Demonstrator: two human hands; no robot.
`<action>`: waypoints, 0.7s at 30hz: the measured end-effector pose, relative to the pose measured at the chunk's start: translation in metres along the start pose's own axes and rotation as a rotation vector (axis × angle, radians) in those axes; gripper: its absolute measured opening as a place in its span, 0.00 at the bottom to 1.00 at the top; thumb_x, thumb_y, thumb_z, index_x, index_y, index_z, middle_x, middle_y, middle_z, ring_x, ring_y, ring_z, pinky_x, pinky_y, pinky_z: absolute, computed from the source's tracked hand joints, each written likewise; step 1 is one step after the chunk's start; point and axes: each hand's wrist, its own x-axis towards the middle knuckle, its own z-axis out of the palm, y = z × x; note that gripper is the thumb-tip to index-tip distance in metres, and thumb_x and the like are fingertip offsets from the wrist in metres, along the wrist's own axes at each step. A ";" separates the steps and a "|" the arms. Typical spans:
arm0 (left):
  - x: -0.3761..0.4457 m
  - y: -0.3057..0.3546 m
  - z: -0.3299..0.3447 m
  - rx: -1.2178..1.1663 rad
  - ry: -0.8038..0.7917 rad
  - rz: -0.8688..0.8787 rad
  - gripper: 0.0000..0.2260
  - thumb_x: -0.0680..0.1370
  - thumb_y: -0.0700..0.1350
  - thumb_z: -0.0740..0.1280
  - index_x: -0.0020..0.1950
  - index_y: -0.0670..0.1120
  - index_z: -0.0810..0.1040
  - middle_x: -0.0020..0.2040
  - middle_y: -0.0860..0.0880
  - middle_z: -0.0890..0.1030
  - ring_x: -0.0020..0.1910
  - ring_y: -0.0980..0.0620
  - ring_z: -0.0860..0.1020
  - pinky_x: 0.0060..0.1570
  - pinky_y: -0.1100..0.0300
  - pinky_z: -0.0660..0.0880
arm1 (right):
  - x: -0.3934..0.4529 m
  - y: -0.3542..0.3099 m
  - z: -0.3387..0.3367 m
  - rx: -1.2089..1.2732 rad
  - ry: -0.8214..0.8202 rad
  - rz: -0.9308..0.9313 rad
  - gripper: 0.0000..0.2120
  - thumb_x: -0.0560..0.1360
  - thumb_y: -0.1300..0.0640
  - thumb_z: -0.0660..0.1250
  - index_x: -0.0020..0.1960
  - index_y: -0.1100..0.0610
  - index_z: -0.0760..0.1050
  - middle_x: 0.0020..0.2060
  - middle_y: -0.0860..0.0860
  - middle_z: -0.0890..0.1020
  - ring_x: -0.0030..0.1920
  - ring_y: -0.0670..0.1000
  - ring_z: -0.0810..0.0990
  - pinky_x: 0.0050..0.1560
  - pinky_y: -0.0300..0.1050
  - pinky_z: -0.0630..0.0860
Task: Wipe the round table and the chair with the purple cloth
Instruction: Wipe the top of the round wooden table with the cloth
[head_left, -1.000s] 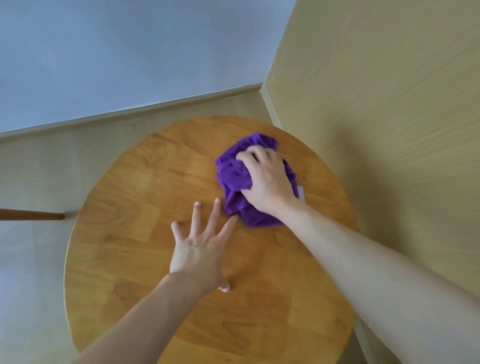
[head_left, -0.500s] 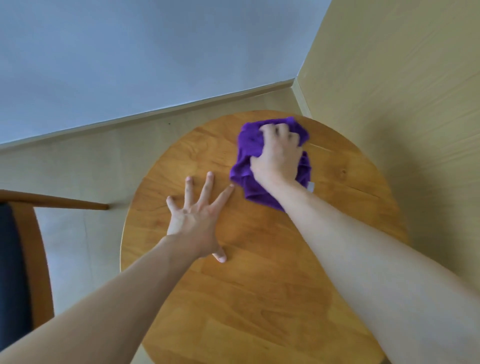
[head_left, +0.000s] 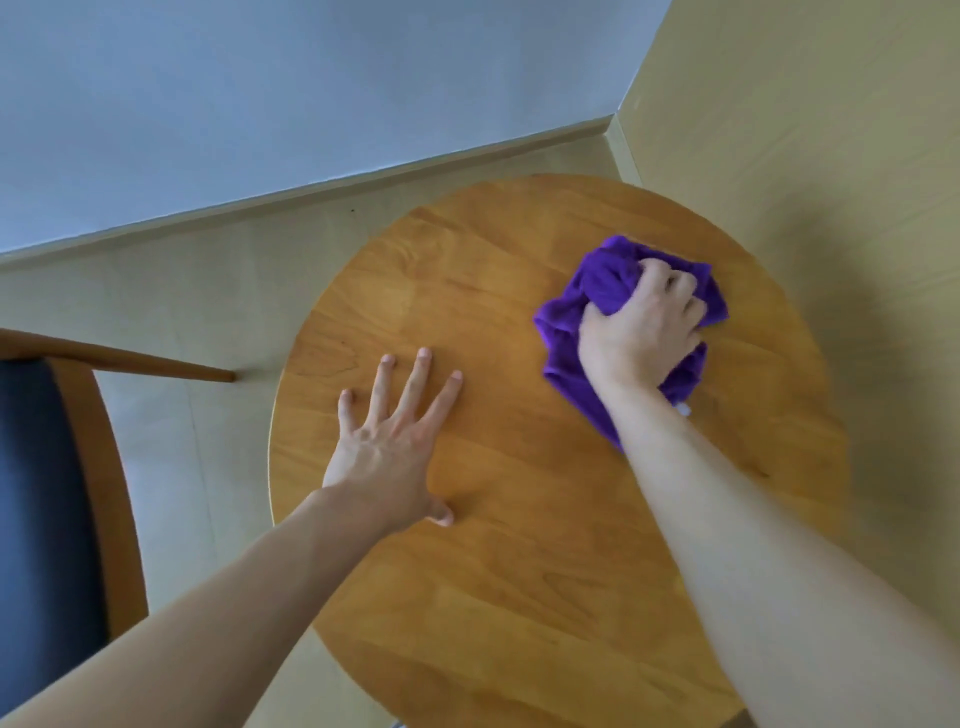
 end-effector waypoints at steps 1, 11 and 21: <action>0.001 0.000 0.000 -0.005 -0.001 -0.006 0.67 0.62 0.69 0.78 0.77 0.59 0.26 0.77 0.51 0.23 0.78 0.39 0.28 0.76 0.31 0.47 | -0.018 -0.007 0.000 0.000 -0.022 -0.079 0.27 0.66 0.50 0.77 0.62 0.51 0.73 0.62 0.54 0.75 0.61 0.63 0.73 0.54 0.60 0.72; -0.010 0.006 0.013 -0.099 0.063 -0.036 0.68 0.61 0.66 0.80 0.80 0.56 0.30 0.80 0.54 0.28 0.79 0.44 0.31 0.79 0.38 0.45 | -0.066 0.114 -0.028 0.022 -0.262 -0.909 0.30 0.60 0.52 0.80 0.61 0.55 0.78 0.59 0.54 0.79 0.57 0.62 0.77 0.55 0.56 0.72; -0.015 0.014 0.010 -0.247 0.046 -0.343 0.71 0.57 0.64 0.83 0.81 0.52 0.33 0.81 0.45 0.32 0.80 0.35 0.37 0.75 0.32 0.53 | -0.094 0.000 -0.008 0.002 -0.130 -0.157 0.29 0.63 0.52 0.79 0.62 0.49 0.74 0.63 0.50 0.75 0.63 0.60 0.72 0.54 0.60 0.73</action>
